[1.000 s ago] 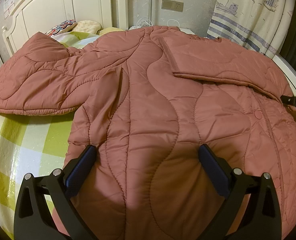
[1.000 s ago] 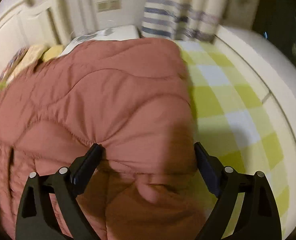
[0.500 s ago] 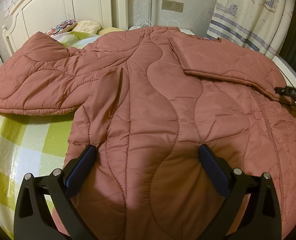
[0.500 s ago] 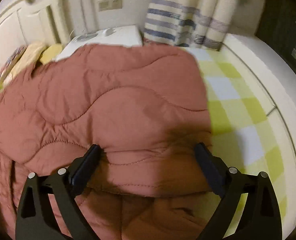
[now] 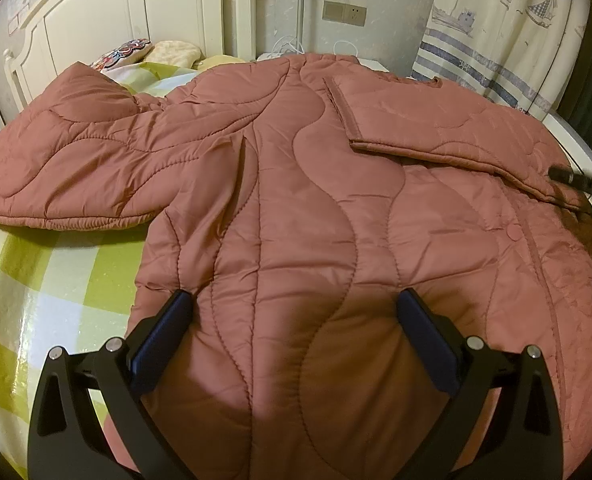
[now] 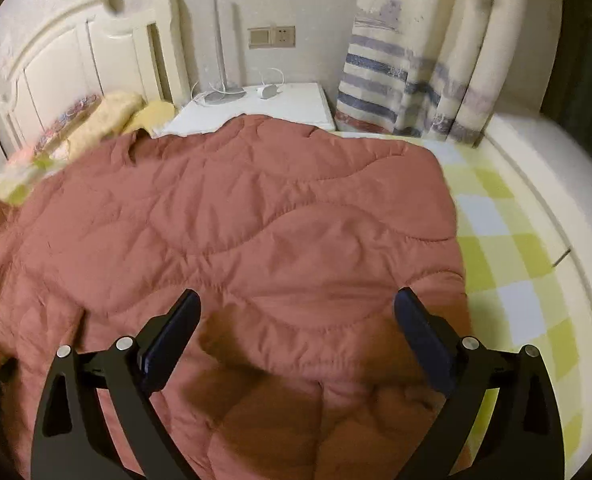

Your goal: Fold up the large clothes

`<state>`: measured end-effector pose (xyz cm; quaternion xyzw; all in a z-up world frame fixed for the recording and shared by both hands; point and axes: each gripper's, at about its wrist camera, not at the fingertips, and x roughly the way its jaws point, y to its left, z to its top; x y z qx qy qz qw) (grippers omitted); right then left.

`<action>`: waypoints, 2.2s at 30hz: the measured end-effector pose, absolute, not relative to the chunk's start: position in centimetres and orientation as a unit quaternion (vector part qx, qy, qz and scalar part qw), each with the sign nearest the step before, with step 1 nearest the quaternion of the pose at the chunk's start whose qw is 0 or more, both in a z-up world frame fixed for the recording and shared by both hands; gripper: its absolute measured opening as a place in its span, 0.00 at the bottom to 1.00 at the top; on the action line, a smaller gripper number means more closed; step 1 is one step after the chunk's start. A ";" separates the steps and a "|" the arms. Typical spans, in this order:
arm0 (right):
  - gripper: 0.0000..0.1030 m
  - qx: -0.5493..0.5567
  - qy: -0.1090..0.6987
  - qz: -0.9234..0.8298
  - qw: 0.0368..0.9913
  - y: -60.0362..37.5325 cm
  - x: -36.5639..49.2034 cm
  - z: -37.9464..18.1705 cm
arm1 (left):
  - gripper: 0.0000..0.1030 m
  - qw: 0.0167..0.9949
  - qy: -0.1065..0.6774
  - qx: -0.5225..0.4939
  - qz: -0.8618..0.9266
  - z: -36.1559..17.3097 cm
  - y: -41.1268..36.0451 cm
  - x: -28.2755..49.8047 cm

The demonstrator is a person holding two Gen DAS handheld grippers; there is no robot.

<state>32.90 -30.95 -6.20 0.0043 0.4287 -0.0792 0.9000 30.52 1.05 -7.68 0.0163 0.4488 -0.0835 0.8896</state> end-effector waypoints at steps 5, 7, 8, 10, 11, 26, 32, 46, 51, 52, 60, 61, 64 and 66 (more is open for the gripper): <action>0.91 0.019 0.435 -0.082 0.896 -31.4 32.1 -6.1 | 0.98 0.894 0.436 -0.019 -0.100 -7.3 2.1 30.3; 0.92 0.039 0.403 -0.075 0.911 -30.7 30.1 -4.6 | 0.90 0.898 0.419 -0.066 -0.113 -6.8 3.7 30.0; 0.92 0.044 0.390 -0.069 0.917 -30.2 29.0 -4.3 | 0.89 0.903 0.400 -0.108 -0.112 -6.2 5.4 29.7; 0.92 0.026 0.389 -0.068 0.919 -29.2 27.8 -5.0 | 0.89 0.913 0.351 -0.197 -0.068 -4.8 9.8 29.0; 0.92 0.011 0.386 -0.075 0.919 -28.7 27.4 -5.6 | 0.89 0.912 0.332 -0.235 -0.045 -4.4 11.9 28.7; 0.92 0.062 0.361 -0.071 0.928 -29.7 25.9 -6.0 | 0.10 0.816 0.259 -0.510 0.085 -4.5 33.3 34.1; 0.92 0.080 0.357 -0.070 0.928 -30.2 25.6 -5.9 | 0.08 0.881 0.187 -0.434 -0.011 3.2 23.5 32.8; 0.92 0.095 0.355 -0.060 0.928 -30.7 25.3 -6.0 | 0.92 0.902 0.285 -0.130 -0.297 1.8 -11.2 30.8; 0.92 0.097 0.356 -0.055 0.928 -30.6 25.4 -6.0 | 0.92 0.917 0.301 -0.104 -0.240 -0.6 -7.7 30.0; 0.92 0.098 0.356 -0.054 0.928 -30.6 25.4 -6.0 | 0.92 0.921 0.299 -0.111 -0.225 -0.4 -5.7 30.2; 0.92 0.101 0.355 -0.052 0.928 -30.8 25.4 -6.1 | 0.92 0.940 0.286 -0.180 -0.050 -4.7 7.0 27.9; 0.92 0.100 0.356 -0.052 0.928 -30.7 25.4 -6.2 | 0.91 0.935 0.299 -0.185 -0.042 -5.6 7.7 28.1; 0.92 0.096 0.352 -0.049 0.930 -30.5 25.3 -6.1 | 0.91 0.915 0.332 -0.227 -0.035 -7.1 9.3 28.8; 0.92 0.099 0.332 -0.030 0.938 -30.4 24.7 -5.7 | 0.91 0.915 0.332 -0.226 -0.036 -7.0 9.1 28.9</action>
